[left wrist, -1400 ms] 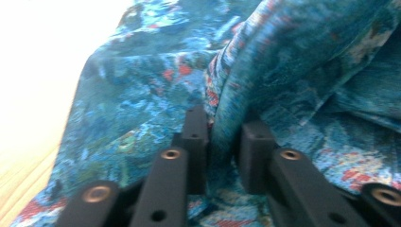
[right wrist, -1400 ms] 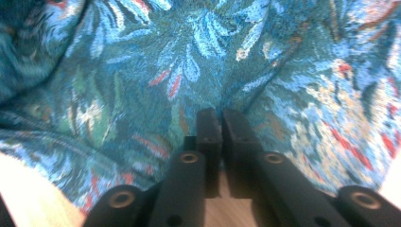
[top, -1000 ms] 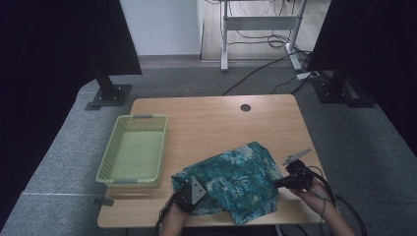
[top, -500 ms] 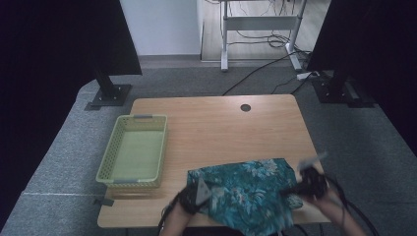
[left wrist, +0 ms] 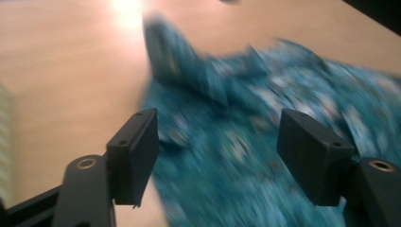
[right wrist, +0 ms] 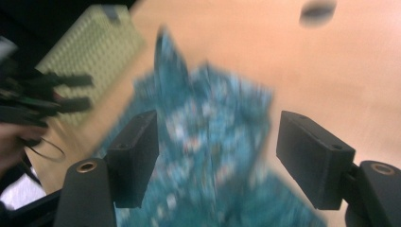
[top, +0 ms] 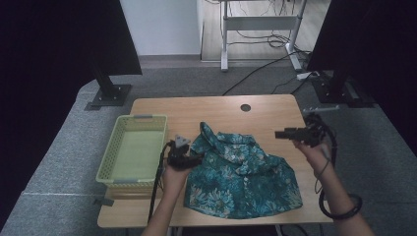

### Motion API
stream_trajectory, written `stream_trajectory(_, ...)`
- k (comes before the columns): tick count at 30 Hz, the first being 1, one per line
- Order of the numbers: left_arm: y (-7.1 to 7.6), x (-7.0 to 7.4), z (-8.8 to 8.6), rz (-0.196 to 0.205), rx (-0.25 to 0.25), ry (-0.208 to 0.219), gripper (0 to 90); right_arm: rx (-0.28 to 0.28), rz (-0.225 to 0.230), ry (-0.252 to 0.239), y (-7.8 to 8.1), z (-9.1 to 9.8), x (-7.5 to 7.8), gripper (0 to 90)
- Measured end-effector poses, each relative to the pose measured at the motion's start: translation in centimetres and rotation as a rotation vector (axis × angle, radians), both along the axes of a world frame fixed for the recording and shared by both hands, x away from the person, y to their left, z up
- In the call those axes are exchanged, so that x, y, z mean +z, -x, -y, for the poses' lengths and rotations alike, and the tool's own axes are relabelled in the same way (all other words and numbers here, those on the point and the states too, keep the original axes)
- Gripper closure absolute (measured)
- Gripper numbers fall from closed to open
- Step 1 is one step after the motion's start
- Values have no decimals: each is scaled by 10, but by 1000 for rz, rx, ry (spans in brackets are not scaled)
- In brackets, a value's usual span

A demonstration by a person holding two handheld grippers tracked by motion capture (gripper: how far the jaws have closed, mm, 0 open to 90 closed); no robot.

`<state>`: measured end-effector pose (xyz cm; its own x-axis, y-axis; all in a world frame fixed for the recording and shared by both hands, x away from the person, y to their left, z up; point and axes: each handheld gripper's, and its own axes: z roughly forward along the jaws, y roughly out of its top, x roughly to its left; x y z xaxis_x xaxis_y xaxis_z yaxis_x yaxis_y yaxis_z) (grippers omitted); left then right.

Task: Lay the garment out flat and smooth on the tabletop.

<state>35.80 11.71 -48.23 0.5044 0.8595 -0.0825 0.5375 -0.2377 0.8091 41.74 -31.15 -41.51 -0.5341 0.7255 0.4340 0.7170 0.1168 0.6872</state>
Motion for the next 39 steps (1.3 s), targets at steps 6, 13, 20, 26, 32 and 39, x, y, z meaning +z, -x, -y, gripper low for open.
stream_trajectory(6,46,-28,-6,-9,-88,48,279,69,-65,84,16,-13,-46,296)
stream_trajectory(13,74,-53,-3,-4,-116,31,265,51,-79,59,-7,-16,-58,303)
stream_trajectory(20,79,-53,7,16,-157,7,245,-14,-131,35,-54,-31,-70,348)
stream_trajectory(26,79,-57,10,13,-173,-16,240,-17,-183,108,-81,-55,-97,393)
stream_trajectory(32,78,-59,9,19,-173,-31,235,-16,-219,153,-94,-70,-118,411)
stream_trajectory(39,79,-63,9,7,-139,-65,217,28,-176,245,-88,-82,-117,546)
